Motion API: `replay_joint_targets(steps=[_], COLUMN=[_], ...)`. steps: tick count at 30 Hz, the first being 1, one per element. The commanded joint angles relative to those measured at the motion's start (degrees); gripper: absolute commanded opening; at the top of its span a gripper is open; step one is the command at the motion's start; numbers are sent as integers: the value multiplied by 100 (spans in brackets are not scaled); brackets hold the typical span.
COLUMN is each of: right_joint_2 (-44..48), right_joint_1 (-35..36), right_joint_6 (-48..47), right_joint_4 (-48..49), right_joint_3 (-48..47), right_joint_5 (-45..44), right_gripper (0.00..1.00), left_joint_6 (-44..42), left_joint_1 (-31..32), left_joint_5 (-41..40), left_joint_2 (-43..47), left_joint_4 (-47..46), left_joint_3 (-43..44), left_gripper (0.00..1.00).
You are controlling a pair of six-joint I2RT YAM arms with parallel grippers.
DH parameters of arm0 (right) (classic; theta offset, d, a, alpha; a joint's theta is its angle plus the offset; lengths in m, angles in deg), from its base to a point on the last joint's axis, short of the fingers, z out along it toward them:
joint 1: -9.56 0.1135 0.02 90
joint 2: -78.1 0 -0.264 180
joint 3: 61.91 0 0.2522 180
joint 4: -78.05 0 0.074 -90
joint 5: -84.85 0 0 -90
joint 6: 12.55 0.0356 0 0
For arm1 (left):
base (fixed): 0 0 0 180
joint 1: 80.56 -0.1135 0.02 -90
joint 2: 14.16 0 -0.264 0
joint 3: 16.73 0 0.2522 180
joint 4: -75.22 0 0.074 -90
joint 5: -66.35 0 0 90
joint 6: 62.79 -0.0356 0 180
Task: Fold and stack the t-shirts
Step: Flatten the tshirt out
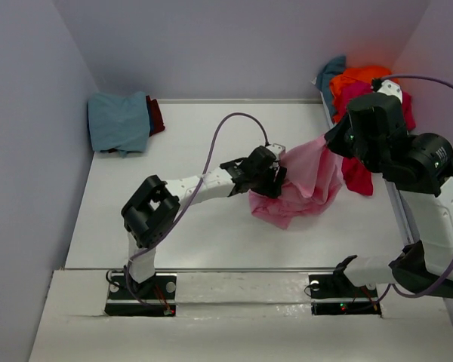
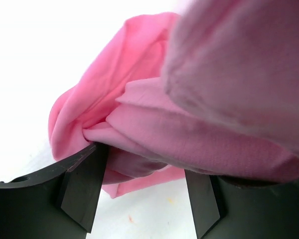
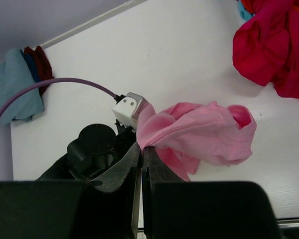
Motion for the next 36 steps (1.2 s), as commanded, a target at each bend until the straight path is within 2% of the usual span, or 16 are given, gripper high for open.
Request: replay_joint_targets(steps=[1,4,7,9,10,15,16,17,18,19,21,22,23,26,32,36], right_joint_2=[264,317,352,343,361,387,379,361,361,352,343,335,326,299,220,150], right_joint_1=[24,24,24,24,24,24,24,24,24,24,24,24,24,24,24,24], right_joint_6=[-33,72,46,-24,-24,20,20,11,2,2,-7,-15,-15,-42,-59,-94], right_joint_4=[-588,-588,-588,-588,-588,-579,-588,-588,-588,-588,-588,-588,-588,-588,-553,-439], right_joint_3=[-239,-64,-80,-116,-107,60,95,121,122,122,122,113,104,86,191,358], right_joint_5=[-101,-74,-100,-109,-109,-83,-65,-57,-48,-56,-74,-83,-83,-83,-30,5], right_gripper=[7,7,7,7,7,7,7,7,7,7,7,7,7,7,7,7], left_joint_6=[-234,-304,-191,2,81,73,73,91,91,56,47,56,73,196,328,205], left_joint_1=[9,-43,-191,-341,-342,-342,-342,-342,-342,-342,-342,-394,-395,-614,-782,-782], left_joint_5=[-687,-967,-828,-512,-424,-159,-186,-255,-265,-274,-335,-631,-686,-801,-1371,-1934], left_joint_2=[-141,-281,-640,-826,-844,-941,-933,-906,-880,-749,-617,-468,-397,-115,1261,2002], left_joint_4=[-98,-124,24,130,104,60,60,52,25,8,-27,-106,-124,-282,-870,-846], left_joint_3=[663,1041,1392,1455,1412,1350,1341,1332,1306,1271,1157,1009,946,613,-494,-567], left_gripper=[73,74,72,57,43,34,22,17,17,23,23,11,6,6,6,6])
